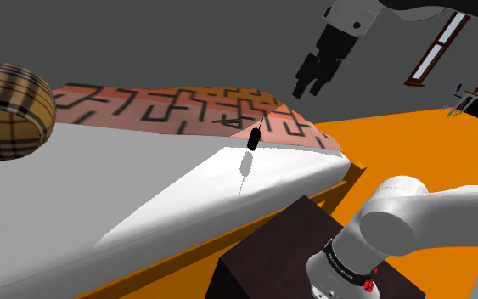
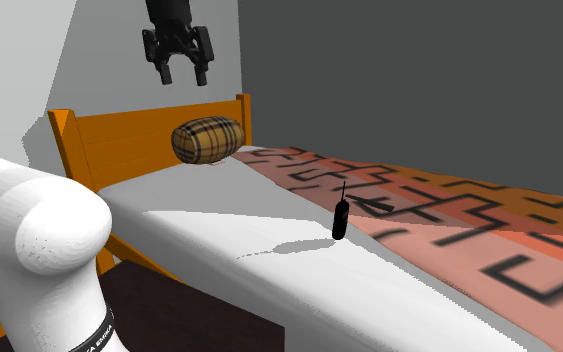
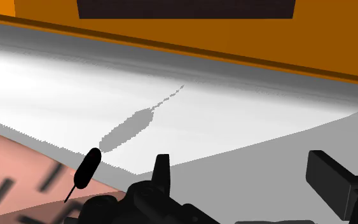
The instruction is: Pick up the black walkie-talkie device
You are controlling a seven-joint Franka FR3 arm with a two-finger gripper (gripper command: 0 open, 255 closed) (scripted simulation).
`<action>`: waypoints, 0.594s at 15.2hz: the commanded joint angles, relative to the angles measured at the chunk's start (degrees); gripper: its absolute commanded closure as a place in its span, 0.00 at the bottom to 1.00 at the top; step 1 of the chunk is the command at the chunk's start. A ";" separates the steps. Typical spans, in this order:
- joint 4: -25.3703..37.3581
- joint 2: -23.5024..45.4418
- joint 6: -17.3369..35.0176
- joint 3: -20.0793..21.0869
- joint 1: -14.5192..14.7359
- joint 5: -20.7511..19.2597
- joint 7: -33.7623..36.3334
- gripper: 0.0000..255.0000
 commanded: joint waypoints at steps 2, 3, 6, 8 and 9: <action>-0.12 1.50 1.26 -0.70 -0.26 -0.31 -0.62 0.00; -0.18 3.05 2.51 -1.40 -0.52 -0.59 -1.23 0.00; 0.06 7.99 6.15 -3.46 -1.23 -1.30 -3.04 0.00; 0.56 11.52 8.47 -4.80 -1.67 -1.63 -4.25 0.00; 0.91 13.34 9.58 -5.47 -1.86 -1.74 -4.86 0.00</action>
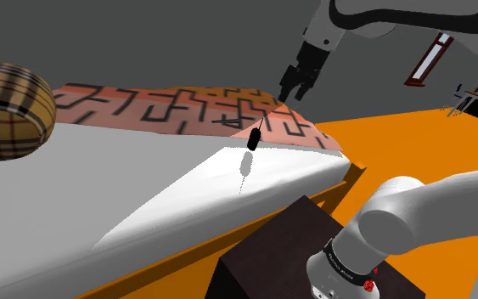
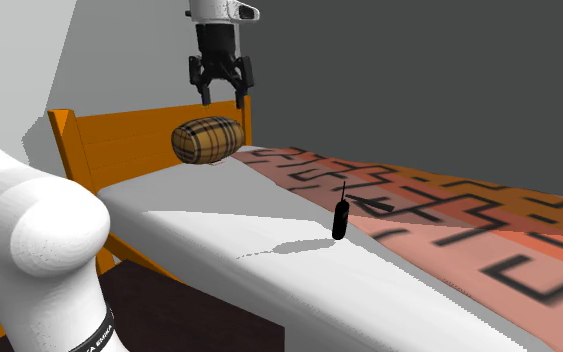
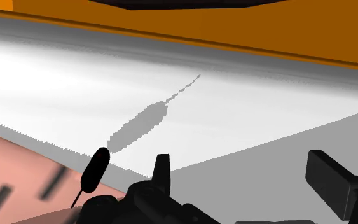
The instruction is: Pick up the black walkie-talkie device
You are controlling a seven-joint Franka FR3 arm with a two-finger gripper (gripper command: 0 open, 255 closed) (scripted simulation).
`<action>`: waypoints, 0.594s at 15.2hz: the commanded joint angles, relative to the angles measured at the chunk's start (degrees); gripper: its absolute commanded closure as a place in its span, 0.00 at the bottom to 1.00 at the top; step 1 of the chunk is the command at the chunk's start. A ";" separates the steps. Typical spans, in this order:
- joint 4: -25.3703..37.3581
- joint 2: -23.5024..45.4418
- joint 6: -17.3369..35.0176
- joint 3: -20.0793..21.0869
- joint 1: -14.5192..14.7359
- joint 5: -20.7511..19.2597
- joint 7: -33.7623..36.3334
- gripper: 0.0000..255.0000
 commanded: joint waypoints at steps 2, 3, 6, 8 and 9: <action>0.93 5.38 3.40 -1.93 -0.55 -0.26 -1.80 0.00; 1.49 7.31 4.41 -2.58 -0.71 -0.27 -2.42 0.00; 3.55 13.28 7.20 -4.47 -1.16 -0.04 -4.35 0.00; 5.26 17.39 8.83 -5.66 -1.44 0.34 -5.68 0.00; 6.22 19.49 9.57 -6.24 -1.58 0.60 -6.37 0.00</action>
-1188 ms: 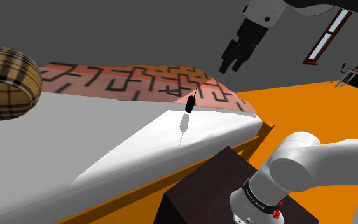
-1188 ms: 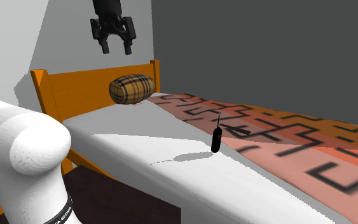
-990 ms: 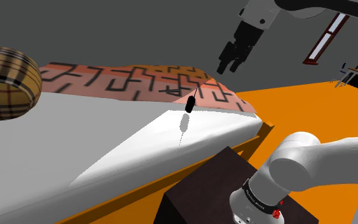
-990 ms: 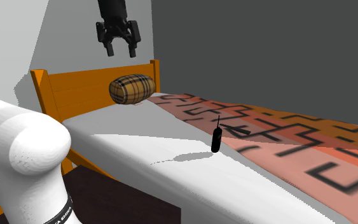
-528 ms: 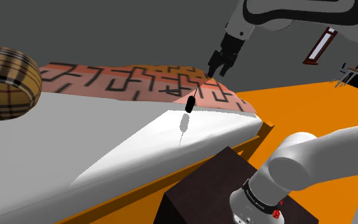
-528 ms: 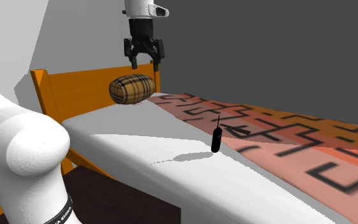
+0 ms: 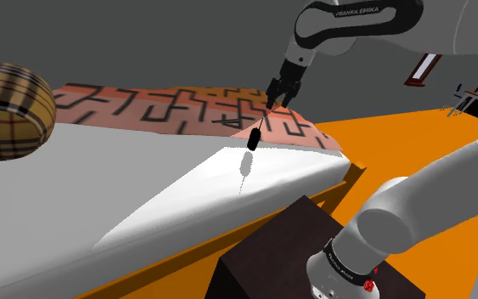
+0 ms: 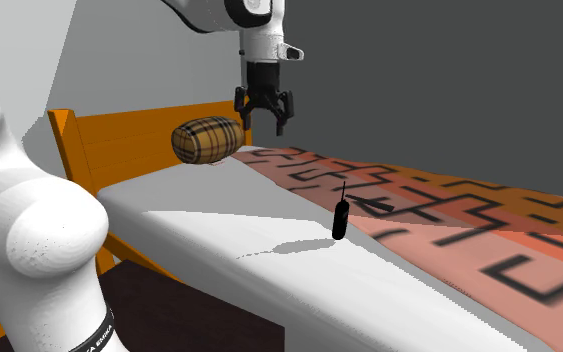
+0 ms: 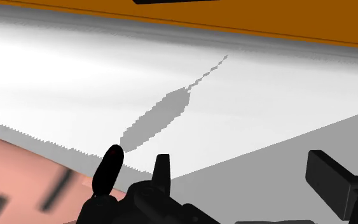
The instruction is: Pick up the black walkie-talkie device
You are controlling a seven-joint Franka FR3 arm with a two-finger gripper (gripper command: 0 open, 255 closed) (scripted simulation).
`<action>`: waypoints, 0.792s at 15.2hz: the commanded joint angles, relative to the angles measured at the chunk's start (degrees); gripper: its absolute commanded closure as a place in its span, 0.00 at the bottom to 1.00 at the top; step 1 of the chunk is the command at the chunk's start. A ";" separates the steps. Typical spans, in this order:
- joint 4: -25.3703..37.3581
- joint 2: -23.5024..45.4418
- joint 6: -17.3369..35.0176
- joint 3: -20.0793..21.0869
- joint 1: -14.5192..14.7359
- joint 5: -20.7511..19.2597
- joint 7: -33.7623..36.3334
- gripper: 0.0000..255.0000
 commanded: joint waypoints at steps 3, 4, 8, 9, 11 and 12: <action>4.27 8.74 2.81 -2.26 -0.66 1.29 -2.94 0.00; 5.49 10.92 3.34 -2.73 -0.86 1.75 -3.67 0.00; 11.04 19.81 4.83 -4.31 -1.88 3.92 -6.61 0.00; 12.59 22.07 5.05 -4.59 -2.22 4.54 -7.33 0.00; 15.93 26.64 5.29 -5.05 -2.99 5.80 -8.71 0.00; 17.70 28.94 5.32 -5.21 -3.44 6.44 -9.37 0.00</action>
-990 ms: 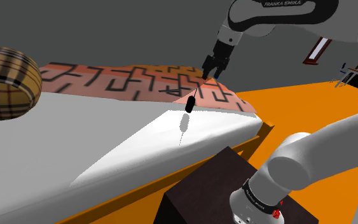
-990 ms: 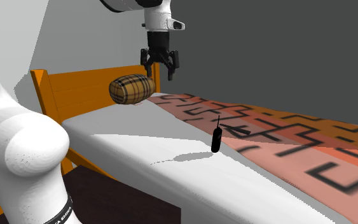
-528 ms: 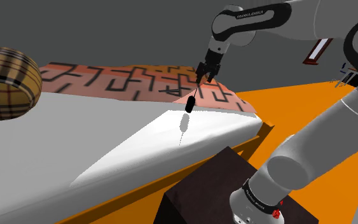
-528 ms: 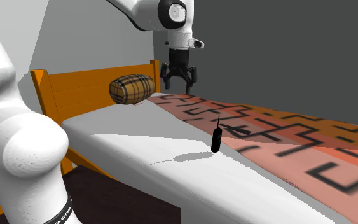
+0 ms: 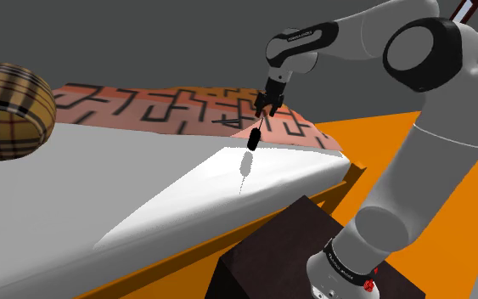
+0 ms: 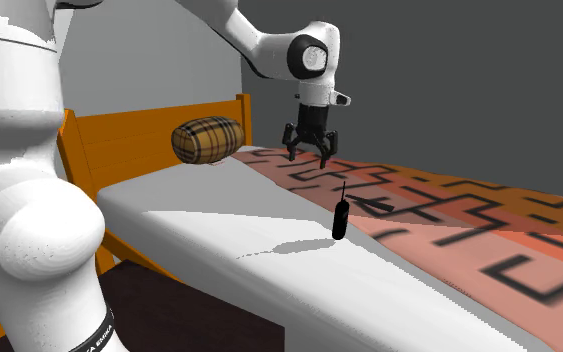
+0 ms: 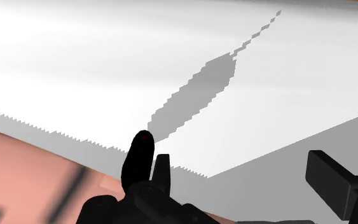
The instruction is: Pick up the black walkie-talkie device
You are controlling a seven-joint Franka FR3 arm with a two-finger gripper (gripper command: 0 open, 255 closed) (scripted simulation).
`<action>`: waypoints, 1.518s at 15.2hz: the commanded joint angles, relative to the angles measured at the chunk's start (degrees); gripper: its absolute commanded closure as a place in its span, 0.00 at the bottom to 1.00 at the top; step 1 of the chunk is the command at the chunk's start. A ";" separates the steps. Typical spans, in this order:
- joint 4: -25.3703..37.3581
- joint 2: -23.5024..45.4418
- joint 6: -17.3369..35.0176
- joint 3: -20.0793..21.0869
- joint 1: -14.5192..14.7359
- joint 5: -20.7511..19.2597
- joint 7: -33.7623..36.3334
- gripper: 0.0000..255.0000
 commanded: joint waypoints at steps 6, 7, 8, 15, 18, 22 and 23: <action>13.99 16.37 -1.10 -0.41 -3.80 4.17 -3.91 0.00; 16.39 18.80 -1.54 -0.34 -4.45 4.68 -4.28 0.00; 18.91 21.26 -2.06 -0.24 -5.13 5.15 -4.60 0.00; 31.70 33.66 -4.34 0.54 -8.52 7.00 -5.53 0.00; 31.18 34.76 -2.74 0.72 -8.59 7.26 -5.74 0.00; 30.85 35.78 -1.42 0.89 -8.66 7.49 -5.92 0.00; 30.78 35.74 -1.38 0.89 -8.63 7.49 -5.90 1.00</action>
